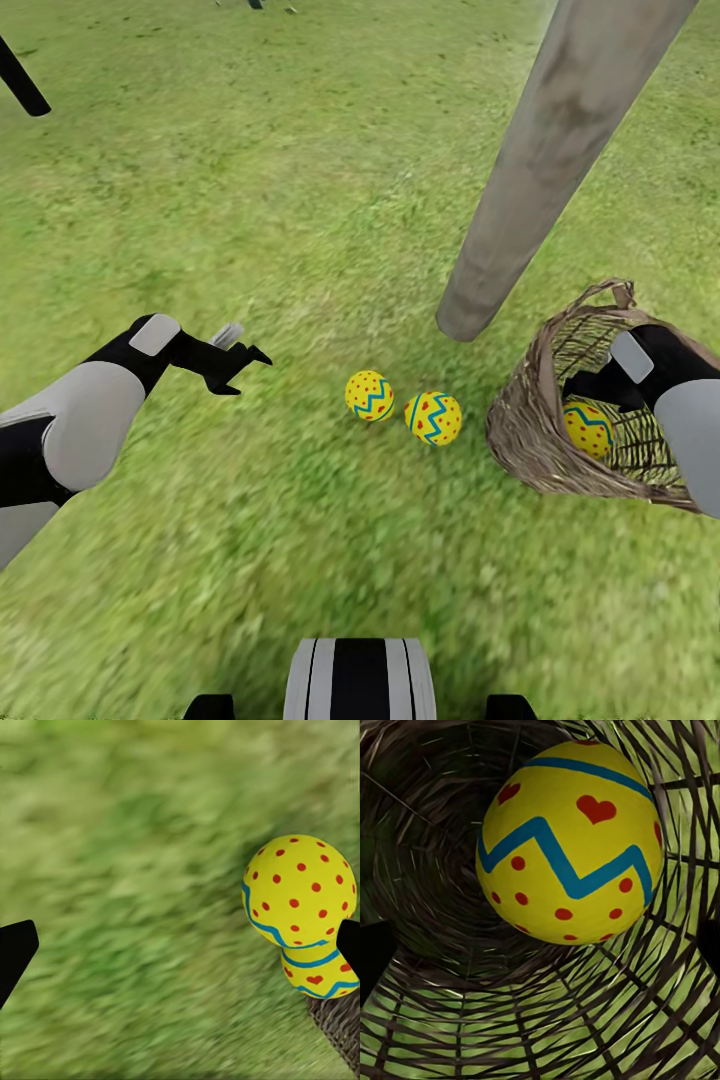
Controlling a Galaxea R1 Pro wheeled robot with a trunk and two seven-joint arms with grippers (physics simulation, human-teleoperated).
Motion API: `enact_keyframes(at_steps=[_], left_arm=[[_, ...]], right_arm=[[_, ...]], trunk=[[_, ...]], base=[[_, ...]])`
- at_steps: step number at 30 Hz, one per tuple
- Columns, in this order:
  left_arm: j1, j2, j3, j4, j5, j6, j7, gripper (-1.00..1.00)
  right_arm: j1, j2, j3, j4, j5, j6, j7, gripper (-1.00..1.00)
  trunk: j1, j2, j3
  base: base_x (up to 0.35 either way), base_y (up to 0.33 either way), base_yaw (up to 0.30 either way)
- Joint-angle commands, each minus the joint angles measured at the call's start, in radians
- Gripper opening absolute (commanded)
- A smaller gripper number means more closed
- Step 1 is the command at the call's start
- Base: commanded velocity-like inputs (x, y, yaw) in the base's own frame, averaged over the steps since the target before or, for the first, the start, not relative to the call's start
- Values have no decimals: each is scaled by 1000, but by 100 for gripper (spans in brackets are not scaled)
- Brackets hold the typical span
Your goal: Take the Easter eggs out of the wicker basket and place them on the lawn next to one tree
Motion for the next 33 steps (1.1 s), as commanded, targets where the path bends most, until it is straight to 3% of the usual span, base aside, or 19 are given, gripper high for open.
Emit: enact_keyframes(at_steps=[1,8,33], left_arm=[[0,0,3,-1,11,3,11,100],[0,-3,0,3,-14,2,11,100],[0,-10,-1,4,-18,-3,11,100]], right_arm=[[0,0,0,-1,-10,1,-9,100],[1,0,0,6,-9,-46,-9,100],[7,10,1,11,-10,-109,-11,100]], trunk=[[0,0,-1],[0,0,-1],[0,0,-1]], base=[[0,0,0],[0,0,0],[30,-38,0]])
